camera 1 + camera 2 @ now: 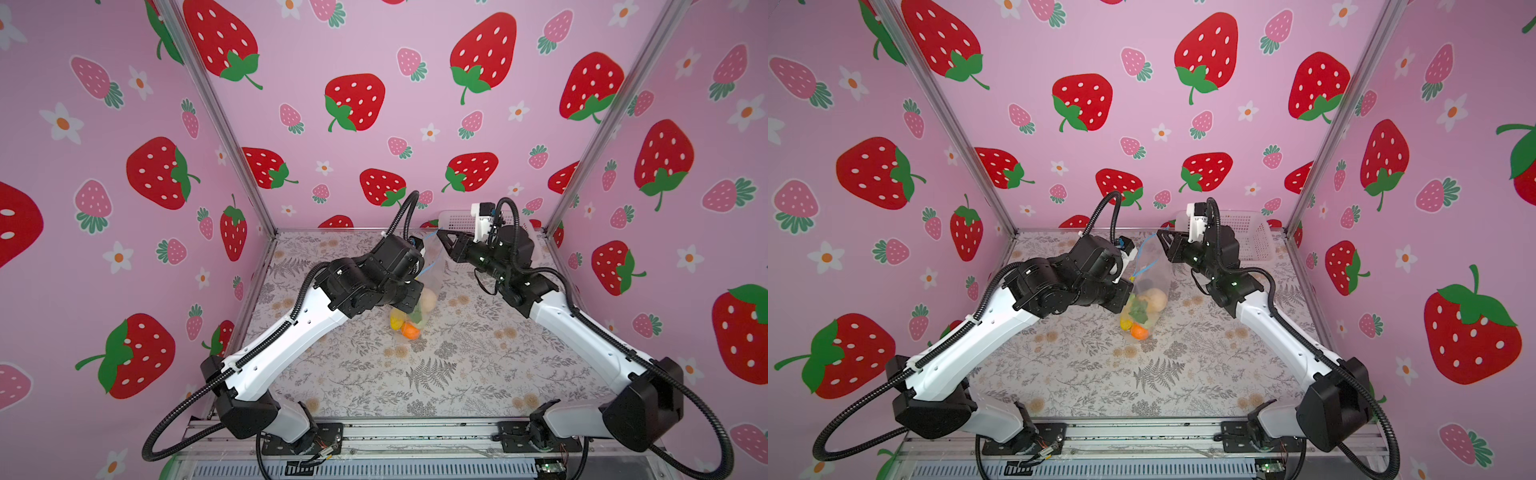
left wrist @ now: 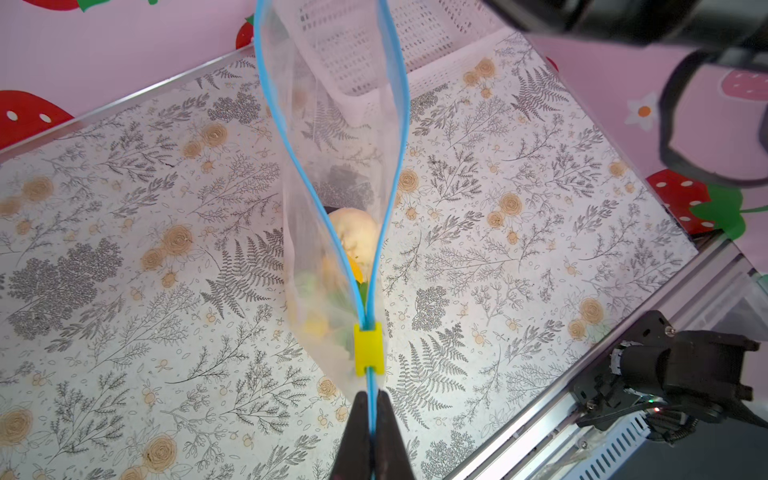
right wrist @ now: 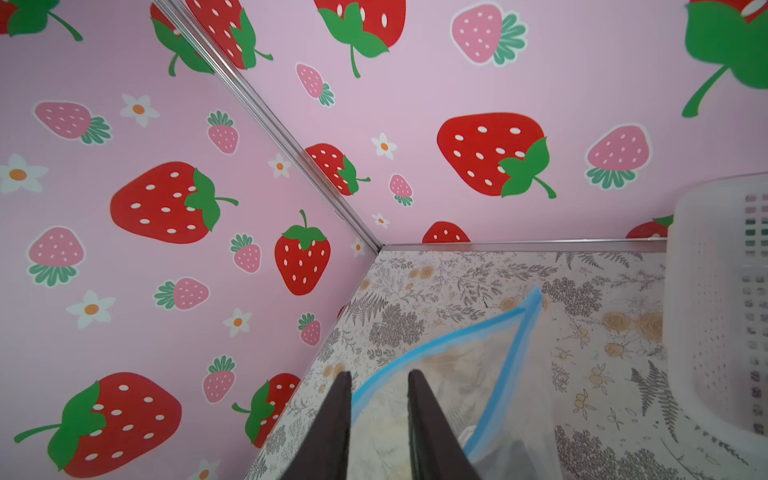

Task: Place the food in the zip-top bag and seal the zipper
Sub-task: 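Open and withdraw the right gripper while the left gripper holds the zipper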

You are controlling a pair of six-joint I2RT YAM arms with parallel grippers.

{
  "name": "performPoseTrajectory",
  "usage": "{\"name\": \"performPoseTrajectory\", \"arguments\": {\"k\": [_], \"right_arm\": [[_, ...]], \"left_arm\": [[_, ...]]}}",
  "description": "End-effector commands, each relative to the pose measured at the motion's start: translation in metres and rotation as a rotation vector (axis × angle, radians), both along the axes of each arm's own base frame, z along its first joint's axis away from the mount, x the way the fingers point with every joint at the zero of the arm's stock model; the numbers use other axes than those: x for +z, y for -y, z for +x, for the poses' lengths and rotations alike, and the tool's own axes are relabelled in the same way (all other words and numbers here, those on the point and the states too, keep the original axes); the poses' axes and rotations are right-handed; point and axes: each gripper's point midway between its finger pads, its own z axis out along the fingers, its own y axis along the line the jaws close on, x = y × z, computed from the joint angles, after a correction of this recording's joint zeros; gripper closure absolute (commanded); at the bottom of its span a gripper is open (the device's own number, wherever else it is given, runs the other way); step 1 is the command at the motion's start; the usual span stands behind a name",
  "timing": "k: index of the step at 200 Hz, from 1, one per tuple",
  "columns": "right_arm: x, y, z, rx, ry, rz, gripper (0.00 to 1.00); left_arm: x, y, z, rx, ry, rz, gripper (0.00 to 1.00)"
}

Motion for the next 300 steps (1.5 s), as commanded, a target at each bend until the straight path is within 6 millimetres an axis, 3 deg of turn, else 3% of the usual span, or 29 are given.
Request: {"name": "performPoseTrajectory", "arguments": {"k": [1,21,37,53,91,128,150,171,192,225,300], "right_arm": [[0.034,0.009,-0.011,0.039,0.230,-0.064,0.62],[0.038,0.012,-0.019,0.089,0.402,-0.218,0.49],[0.038,0.025,-0.018,0.067,0.532,-0.355,0.34],[0.037,0.041,-0.016,0.044,0.656,-0.458,0.29],[0.016,0.052,-0.030,0.254,0.830,-0.518,0.34],[-0.026,0.055,-0.050,0.503,0.950,-0.564,0.36],[-0.040,0.062,-0.058,0.631,0.992,-0.480,0.41],[-0.046,0.074,-0.054,0.699,1.015,-0.394,0.47],[-0.056,0.074,-0.045,0.712,1.042,-0.407,0.47],[-0.054,0.073,-0.041,0.706,1.103,-0.435,0.39],[-0.050,0.053,-0.029,0.781,1.115,-0.340,0.40]], "left_arm": [[0.024,-0.015,0.003,0.007,0.092,0.027,1.00],[0.025,-0.020,0.007,-0.004,0.137,0.070,1.00],[0.022,-0.022,0.008,-0.043,0.169,0.103,1.00],[0.022,-0.024,0.008,-0.089,0.219,0.135,1.00],[0.025,-0.033,0.010,-0.160,0.349,0.181,1.00],[0.010,-0.036,0.010,-0.265,0.389,0.146,1.00],[0.003,-0.035,0.003,-0.342,0.421,0.108,1.00],[0.000,-0.039,-0.001,-0.385,0.460,0.107,1.00],[-0.007,-0.043,-0.005,-0.430,0.459,0.116,1.00],[-0.013,-0.046,-0.007,-0.477,0.480,0.150,1.00],[-0.015,-0.048,-0.009,-0.544,0.557,0.197,1.00]]}}
